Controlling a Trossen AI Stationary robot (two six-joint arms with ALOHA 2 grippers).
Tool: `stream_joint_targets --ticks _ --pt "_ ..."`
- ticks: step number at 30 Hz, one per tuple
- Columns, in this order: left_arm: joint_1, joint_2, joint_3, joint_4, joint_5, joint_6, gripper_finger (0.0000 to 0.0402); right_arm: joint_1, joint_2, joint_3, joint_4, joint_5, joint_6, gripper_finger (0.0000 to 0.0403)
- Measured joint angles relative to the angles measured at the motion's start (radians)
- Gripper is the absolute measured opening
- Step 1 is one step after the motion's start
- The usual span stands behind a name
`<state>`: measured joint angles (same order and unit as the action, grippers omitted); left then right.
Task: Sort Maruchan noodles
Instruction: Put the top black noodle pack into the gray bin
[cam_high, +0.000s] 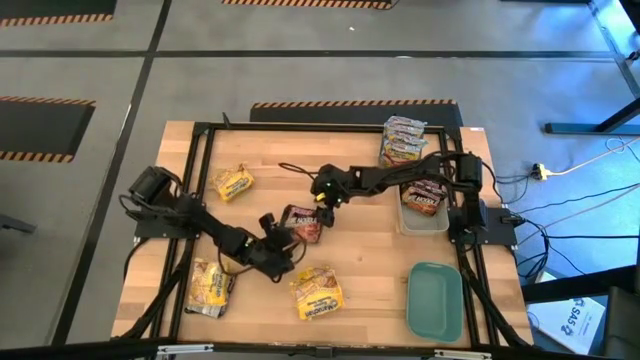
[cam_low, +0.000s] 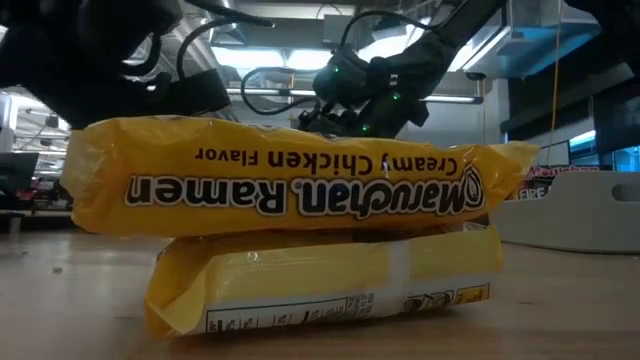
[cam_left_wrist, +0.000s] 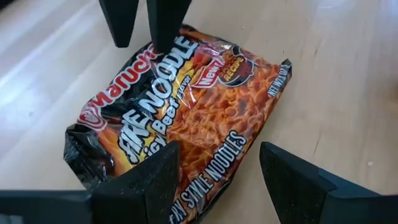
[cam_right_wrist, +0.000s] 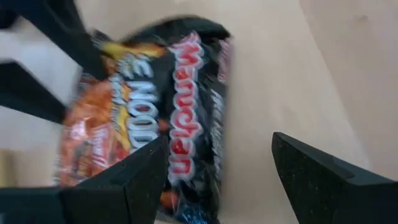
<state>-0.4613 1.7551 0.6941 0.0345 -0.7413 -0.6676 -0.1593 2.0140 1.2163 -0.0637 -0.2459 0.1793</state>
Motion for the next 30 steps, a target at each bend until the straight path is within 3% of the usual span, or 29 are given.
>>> stream_joint_targets --ticks 6,10,22,30 --pt "-0.051 0.035 -0.002 -0.004 -0.079 0.001 0.0215 -0.006 0.0 0.0 0.06 -0.129 0.058 0.027" --pt "-0.078 0.036 -0.003 -0.012 -0.108 0.0 0.0215 -0.017 0.0 0.0 0.069 -0.14 0.104 0.027" --pt "-0.083 0.037 -0.004 -0.015 -0.125 -0.003 0.0215 -0.018 0.065 -0.001 0.094 -0.227 0.27 0.0287" --pt "-0.083 0.037 -0.005 -0.019 -0.13 -0.003 0.0215 -0.016 0.102 0.0 0.185 -0.379 0.369 0.0289"
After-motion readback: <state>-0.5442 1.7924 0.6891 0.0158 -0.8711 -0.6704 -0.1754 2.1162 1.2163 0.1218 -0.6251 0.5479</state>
